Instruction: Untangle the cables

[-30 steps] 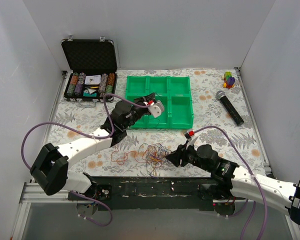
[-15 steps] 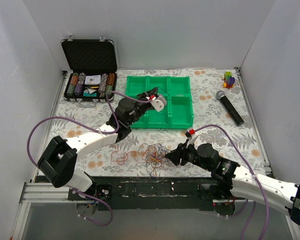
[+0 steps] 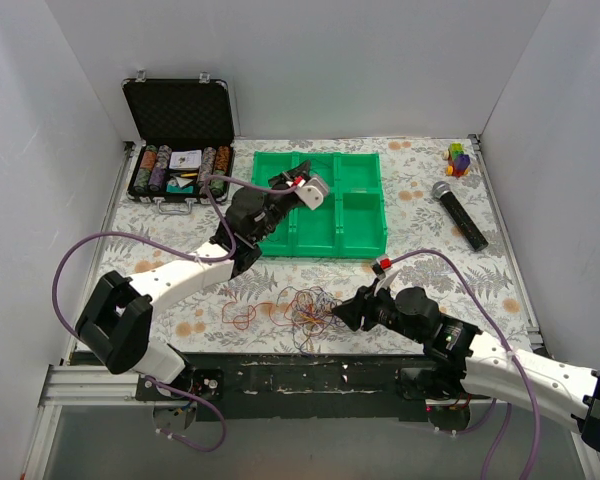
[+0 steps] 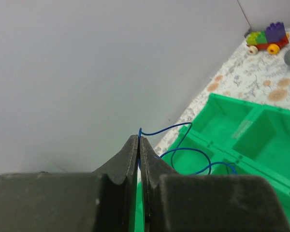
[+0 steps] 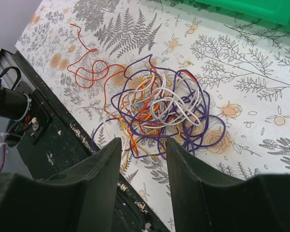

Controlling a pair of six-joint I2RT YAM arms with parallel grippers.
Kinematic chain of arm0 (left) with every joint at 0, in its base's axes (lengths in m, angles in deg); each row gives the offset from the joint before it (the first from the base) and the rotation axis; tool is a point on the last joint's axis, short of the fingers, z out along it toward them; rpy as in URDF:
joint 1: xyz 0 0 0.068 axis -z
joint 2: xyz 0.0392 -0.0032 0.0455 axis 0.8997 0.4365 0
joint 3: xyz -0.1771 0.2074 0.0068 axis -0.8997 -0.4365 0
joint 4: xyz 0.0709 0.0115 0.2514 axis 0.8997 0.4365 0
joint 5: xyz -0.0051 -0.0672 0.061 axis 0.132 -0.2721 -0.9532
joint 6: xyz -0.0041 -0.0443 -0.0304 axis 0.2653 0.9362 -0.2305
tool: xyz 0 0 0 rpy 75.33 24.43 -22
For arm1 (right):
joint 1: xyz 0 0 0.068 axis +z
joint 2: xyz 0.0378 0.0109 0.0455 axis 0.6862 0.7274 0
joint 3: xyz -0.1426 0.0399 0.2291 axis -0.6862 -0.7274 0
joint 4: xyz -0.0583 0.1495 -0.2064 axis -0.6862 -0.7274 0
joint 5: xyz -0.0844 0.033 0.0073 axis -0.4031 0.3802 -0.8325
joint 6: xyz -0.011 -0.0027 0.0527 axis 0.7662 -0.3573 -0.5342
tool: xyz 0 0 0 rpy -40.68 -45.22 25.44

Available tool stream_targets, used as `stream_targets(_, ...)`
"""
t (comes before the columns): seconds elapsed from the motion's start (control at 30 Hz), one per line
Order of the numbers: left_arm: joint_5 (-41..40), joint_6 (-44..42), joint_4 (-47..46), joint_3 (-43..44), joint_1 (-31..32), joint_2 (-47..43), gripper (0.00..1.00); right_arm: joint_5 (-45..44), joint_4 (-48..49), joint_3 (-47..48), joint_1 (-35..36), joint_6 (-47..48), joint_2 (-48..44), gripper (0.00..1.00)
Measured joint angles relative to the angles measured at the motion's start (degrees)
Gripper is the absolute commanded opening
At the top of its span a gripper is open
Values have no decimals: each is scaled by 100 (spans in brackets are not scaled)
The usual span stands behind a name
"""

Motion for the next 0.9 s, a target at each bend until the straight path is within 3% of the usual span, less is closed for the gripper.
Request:
stream_targets(0.23,28,68,275,-457,0,70,0,-105,-131,168,0,-4,48,50)
stream_targets(0.67,339,227,953,-295,-2,876,0,-254,-245,317,0,-94,46,51)
stream_targets(0.7,393,238,1049,-291,0,881,3,-278,-273,354,0,-90,46,52)
stream_targets(0.83,560,225,1432,-181,0,887,52,-407,-317,509,-7,-57,61,52)
stream_targets(0.9,605,238,1694,0,0,901,64,-487,-365,634,-48,-24,142,52)
